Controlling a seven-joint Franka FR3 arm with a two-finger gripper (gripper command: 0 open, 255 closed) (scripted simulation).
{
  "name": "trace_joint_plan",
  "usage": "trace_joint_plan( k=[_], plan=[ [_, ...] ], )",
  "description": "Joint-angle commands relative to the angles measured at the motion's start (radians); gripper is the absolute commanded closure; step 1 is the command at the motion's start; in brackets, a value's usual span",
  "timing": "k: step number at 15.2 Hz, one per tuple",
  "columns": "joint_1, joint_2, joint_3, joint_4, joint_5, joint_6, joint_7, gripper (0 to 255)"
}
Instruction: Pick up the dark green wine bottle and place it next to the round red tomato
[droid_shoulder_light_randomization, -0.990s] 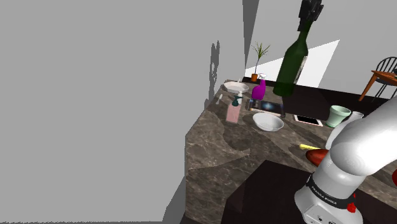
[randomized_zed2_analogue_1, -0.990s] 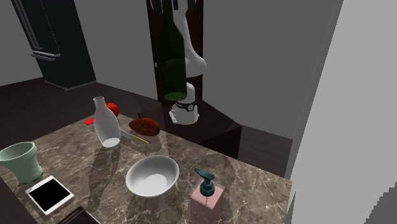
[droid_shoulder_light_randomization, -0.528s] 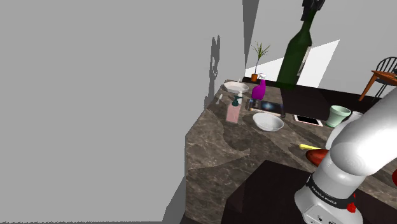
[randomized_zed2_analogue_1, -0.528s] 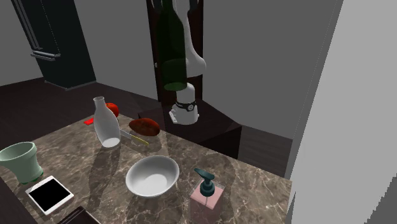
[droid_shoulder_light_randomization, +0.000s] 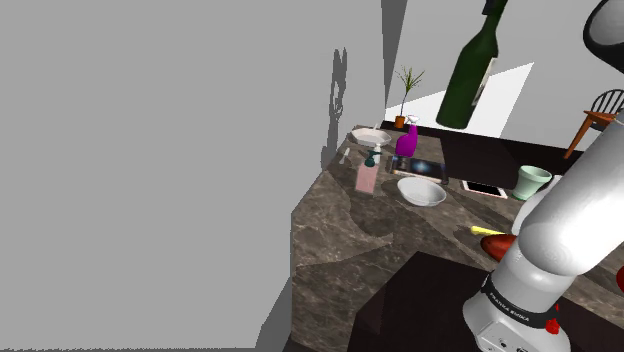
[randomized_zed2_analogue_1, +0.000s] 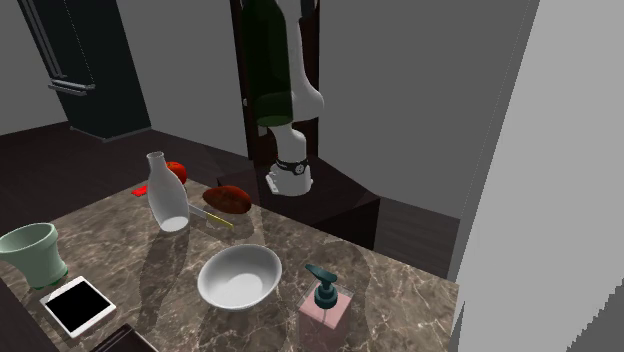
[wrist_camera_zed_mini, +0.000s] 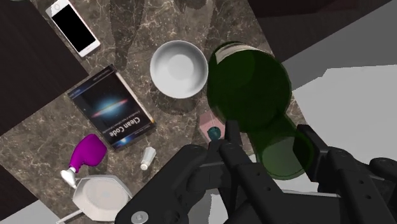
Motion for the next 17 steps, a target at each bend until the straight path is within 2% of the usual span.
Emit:
trace_joint_plan(
  k=[1, 8, 17],
  plan=[
    [-0.003, -0.040, 0.001, -0.025, -0.023, -0.009, -0.014, 255],
    [-0.032, -0.231, -0.005, -0.175, -0.135, -0.029, -0.102, 255],
    [-0.066, -0.386, -0.068, -0.221, -0.275, -0.103, -0.274, 255]
  ],
)
